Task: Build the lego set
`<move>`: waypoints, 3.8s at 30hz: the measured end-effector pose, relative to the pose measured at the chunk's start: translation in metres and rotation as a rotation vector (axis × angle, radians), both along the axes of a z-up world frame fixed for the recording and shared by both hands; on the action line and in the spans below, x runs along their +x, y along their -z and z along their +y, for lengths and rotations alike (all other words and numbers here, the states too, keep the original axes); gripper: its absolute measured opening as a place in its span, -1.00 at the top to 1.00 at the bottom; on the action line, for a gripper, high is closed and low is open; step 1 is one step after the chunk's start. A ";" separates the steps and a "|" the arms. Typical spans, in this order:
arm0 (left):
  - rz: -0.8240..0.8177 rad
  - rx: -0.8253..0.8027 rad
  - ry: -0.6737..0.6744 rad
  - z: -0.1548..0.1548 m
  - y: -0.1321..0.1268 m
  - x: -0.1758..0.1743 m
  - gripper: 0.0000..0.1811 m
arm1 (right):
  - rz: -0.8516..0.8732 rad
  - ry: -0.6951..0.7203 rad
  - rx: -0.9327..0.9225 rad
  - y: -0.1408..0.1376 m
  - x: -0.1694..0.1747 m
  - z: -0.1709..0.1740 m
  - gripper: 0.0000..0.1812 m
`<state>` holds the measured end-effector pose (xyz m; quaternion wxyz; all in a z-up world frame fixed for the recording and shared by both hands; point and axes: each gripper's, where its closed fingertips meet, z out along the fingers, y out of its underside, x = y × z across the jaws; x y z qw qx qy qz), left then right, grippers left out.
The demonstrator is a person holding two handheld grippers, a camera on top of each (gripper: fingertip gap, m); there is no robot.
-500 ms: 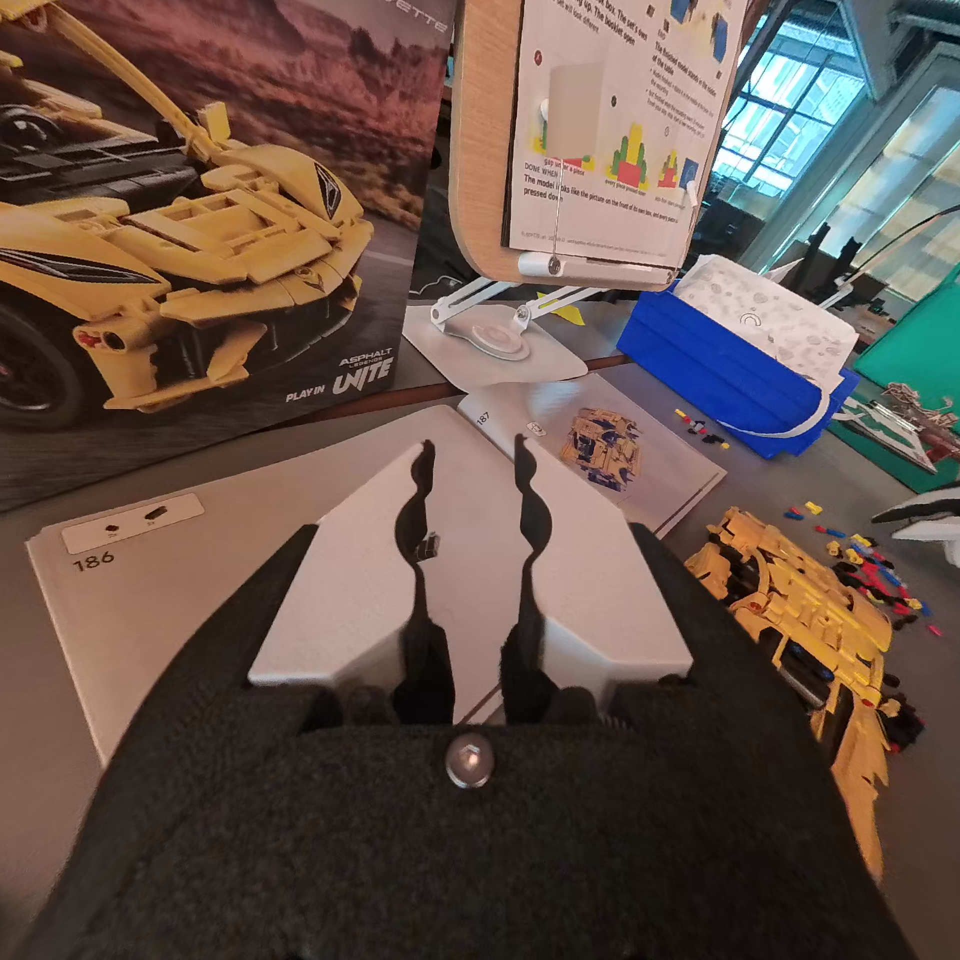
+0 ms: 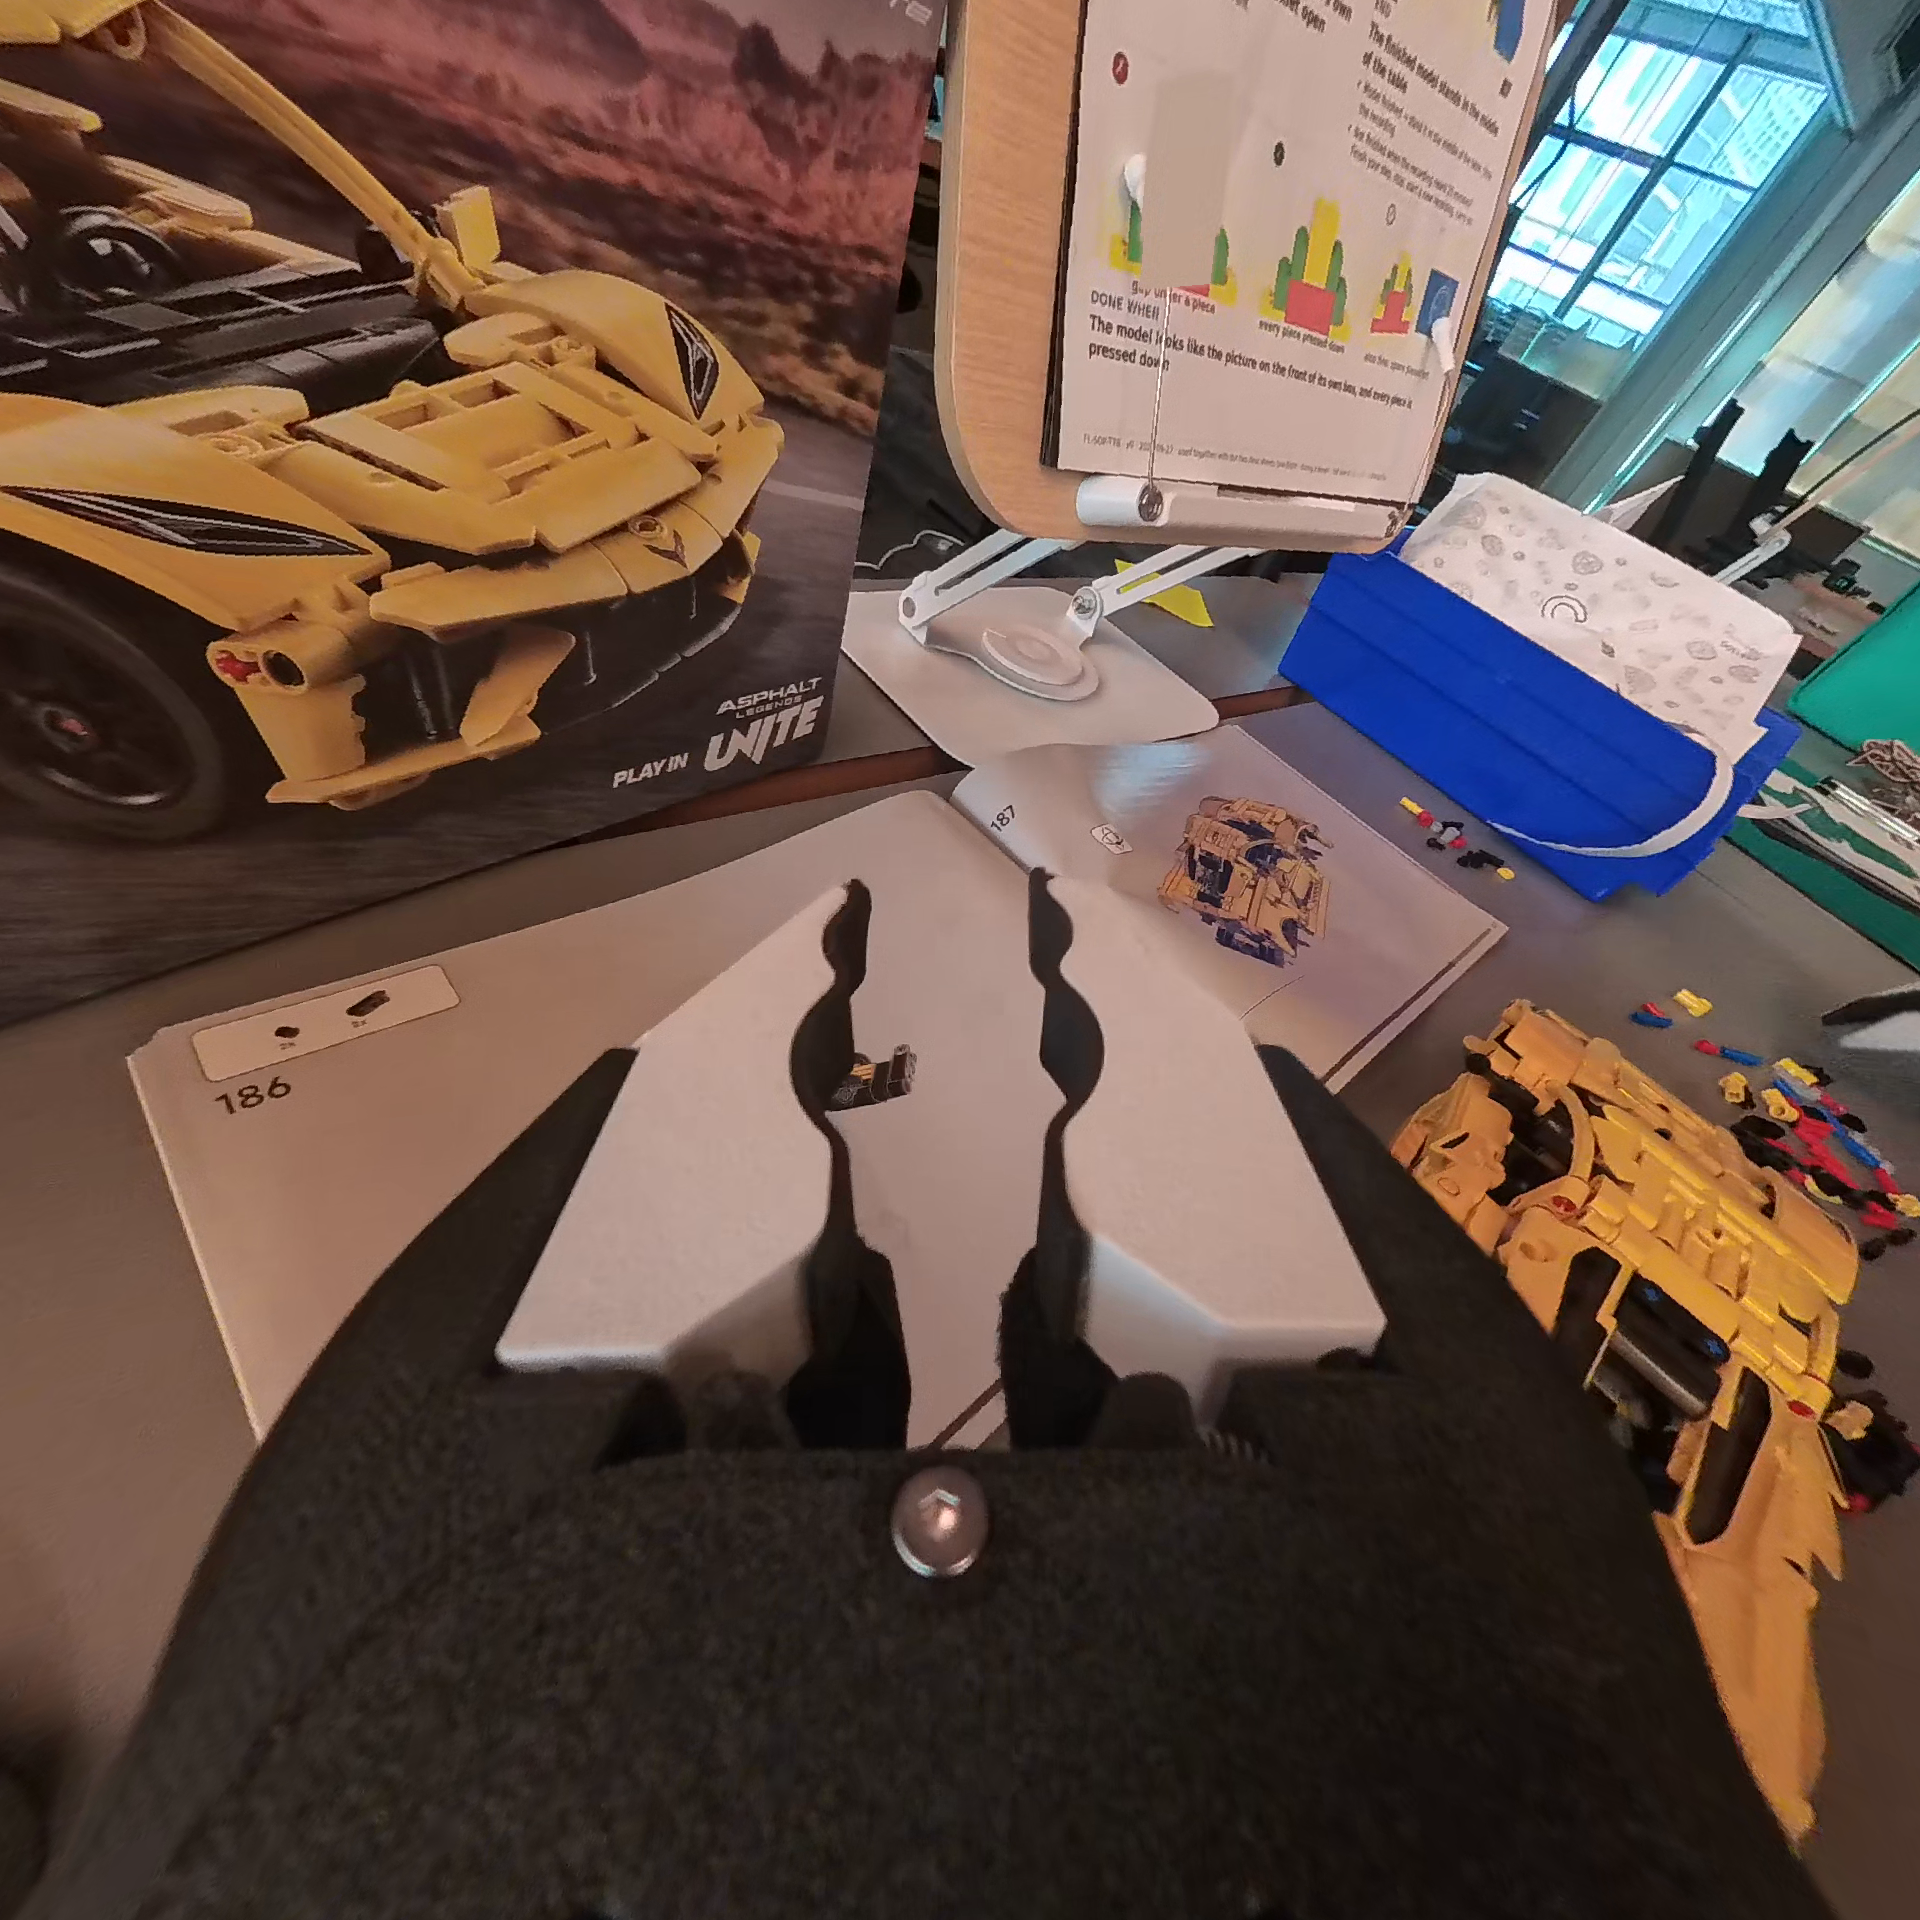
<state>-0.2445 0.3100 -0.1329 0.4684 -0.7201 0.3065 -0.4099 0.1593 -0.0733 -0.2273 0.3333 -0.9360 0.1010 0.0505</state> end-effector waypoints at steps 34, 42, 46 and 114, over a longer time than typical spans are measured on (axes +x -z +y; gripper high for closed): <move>0.004 -0.013 -0.016 0.003 -0.001 -0.008 0.66 | -0.146 0.064 -0.235 -0.012 -0.025 0.015 0.93; 0.012 -0.009 -0.006 0.001 0.000 -0.004 0.66 | -0.451 -0.719 0.066 -0.032 -0.169 0.035 0.93; 0.010 -0.004 -0.011 0.001 -0.001 -0.006 0.67 | -0.309 -0.893 0.047 -0.003 -0.234 0.021 0.92; 0.113 0.005 -0.052 0.009 0.012 -0.018 0.66 | -0.128 -0.894 -0.069 0.016 -0.259 -0.012 0.91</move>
